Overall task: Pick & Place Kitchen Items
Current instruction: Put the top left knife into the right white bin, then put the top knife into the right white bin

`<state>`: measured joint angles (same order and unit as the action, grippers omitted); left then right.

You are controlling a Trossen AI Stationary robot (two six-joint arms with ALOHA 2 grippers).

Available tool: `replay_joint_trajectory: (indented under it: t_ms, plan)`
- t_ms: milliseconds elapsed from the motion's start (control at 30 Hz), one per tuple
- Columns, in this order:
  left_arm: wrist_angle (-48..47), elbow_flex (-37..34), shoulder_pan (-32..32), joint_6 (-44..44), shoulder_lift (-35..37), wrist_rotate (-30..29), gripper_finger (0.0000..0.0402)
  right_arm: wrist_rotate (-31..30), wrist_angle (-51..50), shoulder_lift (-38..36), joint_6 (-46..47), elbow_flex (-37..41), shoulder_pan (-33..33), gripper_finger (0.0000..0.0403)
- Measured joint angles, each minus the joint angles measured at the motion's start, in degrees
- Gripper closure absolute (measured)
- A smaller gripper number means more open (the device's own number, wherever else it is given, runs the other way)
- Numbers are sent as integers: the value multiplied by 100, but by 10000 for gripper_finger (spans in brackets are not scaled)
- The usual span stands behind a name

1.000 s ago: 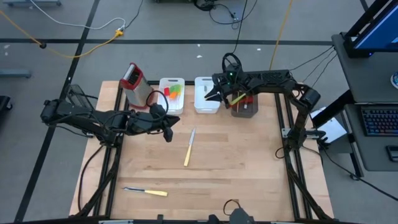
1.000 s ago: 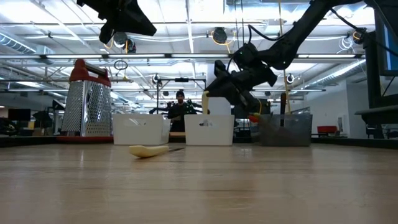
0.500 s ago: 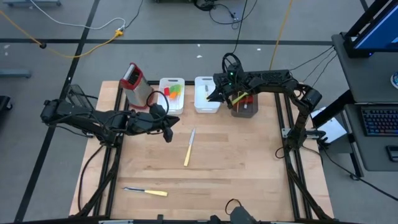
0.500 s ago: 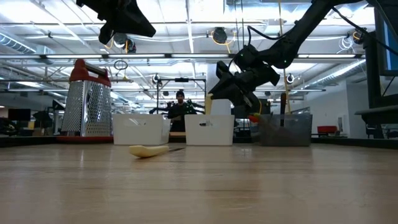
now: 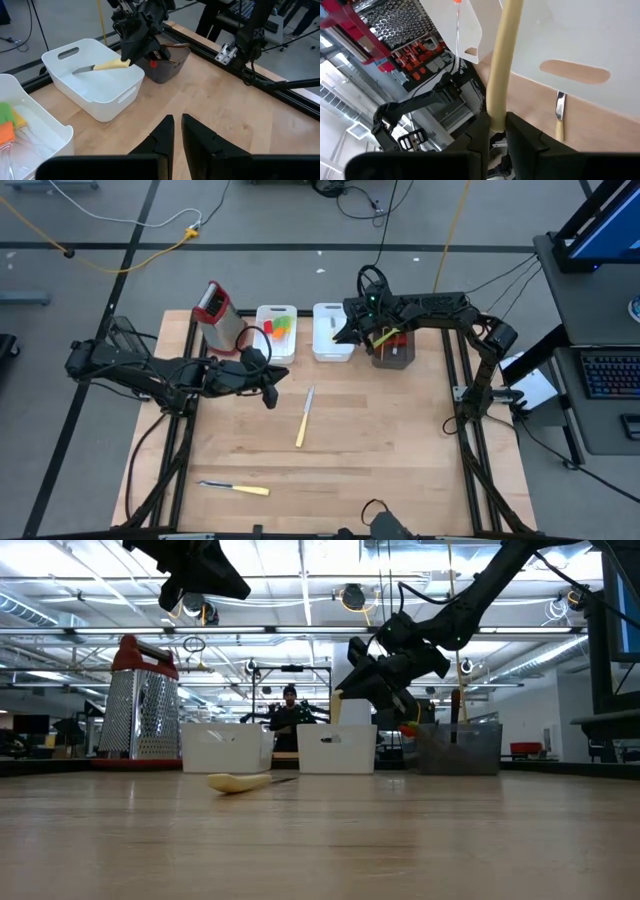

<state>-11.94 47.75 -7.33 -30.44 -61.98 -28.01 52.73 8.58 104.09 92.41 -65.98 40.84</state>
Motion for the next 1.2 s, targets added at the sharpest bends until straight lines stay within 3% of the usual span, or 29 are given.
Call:
replay_joint_trajectory:
  t_ms: [233,733,933,1200]
  plan:
    - [0,0,0,-2,0,0,364,430,-32,2,-64,0,0,336]
    - [0,0,2,-139,-2,-2,364,130,11,4,-355,0,33,312]
    - [-4,0,-33,-257,-3,165,364,35,33,-432,-1197,-7,-38,312]
    - [-13,13,-144,-219,-254,718,364,-163,-13,-1502,-3157,-4,-335,312]
